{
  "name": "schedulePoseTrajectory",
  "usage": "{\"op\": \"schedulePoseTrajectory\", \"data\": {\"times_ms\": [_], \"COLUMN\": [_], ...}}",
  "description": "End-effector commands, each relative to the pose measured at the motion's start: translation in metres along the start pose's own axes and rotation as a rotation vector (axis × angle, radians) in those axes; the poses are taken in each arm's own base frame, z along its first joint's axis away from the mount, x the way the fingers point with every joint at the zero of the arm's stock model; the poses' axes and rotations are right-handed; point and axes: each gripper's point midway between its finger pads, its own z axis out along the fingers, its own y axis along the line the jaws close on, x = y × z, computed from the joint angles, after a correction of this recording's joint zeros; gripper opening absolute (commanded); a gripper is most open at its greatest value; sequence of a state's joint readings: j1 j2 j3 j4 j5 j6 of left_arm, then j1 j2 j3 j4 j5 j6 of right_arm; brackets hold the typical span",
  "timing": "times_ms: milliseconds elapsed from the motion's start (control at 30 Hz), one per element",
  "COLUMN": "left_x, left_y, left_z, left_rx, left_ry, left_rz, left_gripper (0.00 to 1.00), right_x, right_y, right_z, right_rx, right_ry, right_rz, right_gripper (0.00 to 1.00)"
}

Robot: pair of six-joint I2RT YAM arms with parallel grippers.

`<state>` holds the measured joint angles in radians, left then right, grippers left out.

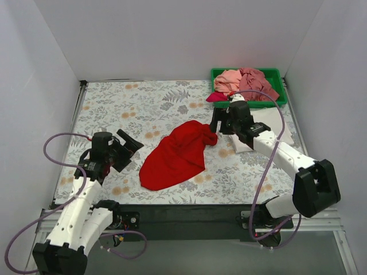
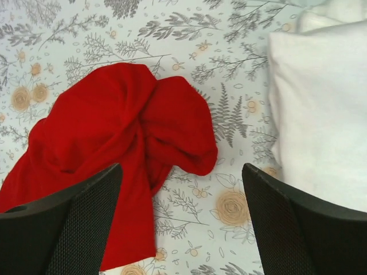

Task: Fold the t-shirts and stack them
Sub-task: Move the tshirt to the center of the board, then flatten the tshirt out

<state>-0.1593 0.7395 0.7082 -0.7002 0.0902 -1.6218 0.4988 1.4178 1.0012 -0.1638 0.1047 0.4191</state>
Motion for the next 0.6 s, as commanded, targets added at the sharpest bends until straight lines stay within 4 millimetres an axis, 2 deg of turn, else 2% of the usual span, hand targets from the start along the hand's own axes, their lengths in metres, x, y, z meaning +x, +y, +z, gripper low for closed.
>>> {"op": "schedulePoseTrajectory", "data": {"times_ms": [0,33,67,100,167,200,267,300,400,433,467,500,533,567], "left_x": [0.037,0.048,0.053,0.058,0.069,0.074,0.084,0.088,0.106,0.109,0.114,0.118,0.124,0.130], "left_y": [0.013,0.021,0.025,0.031,0.043,0.048,0.062,0.067,0.087,0.089,0.097,0.103,0.107,0.110], "left_z": [0.012,0.015,0.016,0.017,0.018,0.017,0.018,0.019,0.023,0.024,0.027,0.028,0.029,0.032], "left_rx": [-0.010,-0.019,-0.026,-0.035,-0.060,-0.074,-0.114,-0.130,-0.209,-0.222,-0.267,-0.302,-0.327,-0.342], "left_ry": [0.183,0.223,0.234,0.247,0.268,0.277,0.297,0.306,0.365,0.377,0.382,0.382,0.404,0.423], "left_rz": [-0.019,-0.035,-0.042,-0.049,-0.069,-0.076,-0.106,-0.118,-0.152,-0.151,-0.153,-0.151,-0.144,-0.143], "left_gripper": [0.98,0.98,0.98,0.98,0.98,0.98,0.98,0.98,0.98,0.98,0.98,0.98,0.98,0.98], "right_x": [-0.037,-0.028,-0.030,-0.023,-0.002,0.012,0.032,0.045,0.068,0.087,0.096,0.090,0.101,0.097], "right_y": [0.000,-0.001,0.004,0.006,0.019,0.036,0.049,0.066,0.091,0.101,0.115,0.126,0.126,0.131], "right_z": [-0.041,-0.044,-0.055,-0.058,-0.065,-0.067,-0.064,-0.064,-0.049,-0.039,-0.028,-0.024,-0.009,-0.003], "right_rx": [0.016,0.008,-0.020,-0.035,-0.076,-0.122,-0.156,-0.205,-0.240,-0.239,-0.229,-0.225,-0.170,-0.159], "right_ry": [-0.165,-0.152,-0.171,-0.163,-0.142,-0.121,-0.077,-0.047,0.034,0.086,0.110,0.100,0.133,0.131], "right_rz": [0.011,0.000,-0.019,-0.038,-0.116,-0.160,-0.221,-0.257,-0.305,-0.337,-0.353,-0.344,-0.300,-0.268], "right_gripper": [0.92,0.95,0.96,0.97,0.98,0.98,0.98,0.98,0.98,0.98,0.98,0.98,0.98,0.96]}}
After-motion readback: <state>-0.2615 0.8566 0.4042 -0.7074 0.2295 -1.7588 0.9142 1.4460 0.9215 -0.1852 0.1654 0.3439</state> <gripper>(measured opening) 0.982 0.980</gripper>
